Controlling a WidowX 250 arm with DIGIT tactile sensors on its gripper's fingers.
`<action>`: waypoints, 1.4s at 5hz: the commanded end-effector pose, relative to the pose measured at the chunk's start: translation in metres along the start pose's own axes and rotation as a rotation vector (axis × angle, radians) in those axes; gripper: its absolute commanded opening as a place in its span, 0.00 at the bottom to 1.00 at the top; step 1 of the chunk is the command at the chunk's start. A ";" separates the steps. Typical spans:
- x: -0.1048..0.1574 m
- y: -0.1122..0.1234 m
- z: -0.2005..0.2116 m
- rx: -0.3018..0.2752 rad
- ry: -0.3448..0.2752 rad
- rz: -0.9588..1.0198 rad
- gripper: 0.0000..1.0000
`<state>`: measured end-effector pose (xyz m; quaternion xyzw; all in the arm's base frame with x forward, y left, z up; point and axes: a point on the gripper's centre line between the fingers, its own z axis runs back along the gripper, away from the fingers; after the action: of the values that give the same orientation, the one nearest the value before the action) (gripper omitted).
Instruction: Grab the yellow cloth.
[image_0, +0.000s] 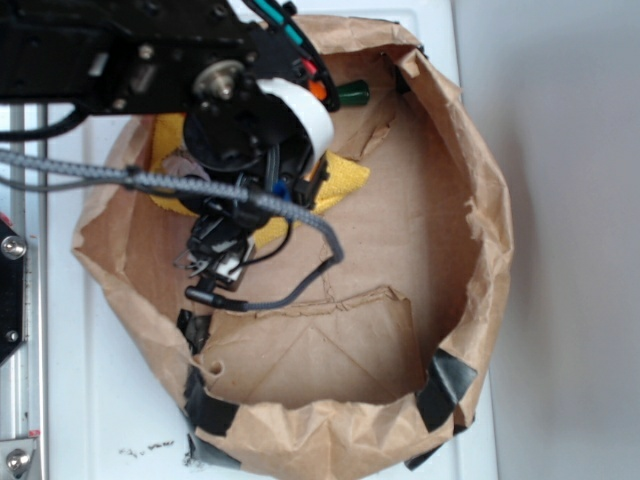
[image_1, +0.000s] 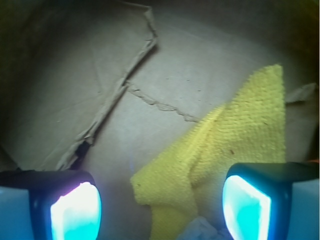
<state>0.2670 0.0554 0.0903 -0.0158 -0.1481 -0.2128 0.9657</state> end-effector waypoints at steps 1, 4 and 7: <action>0.018 0.007 -0.007 0.112 0.016 0.034 1.00; 0.009 0.004 -0.036 0.235 0.047 0.065 1.00; -0.012 -0.006 -0.039 0.272 0.068 0.113 0.00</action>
<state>0.2575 0.0542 0.0363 0.1072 -0.1242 -0.1381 0.9767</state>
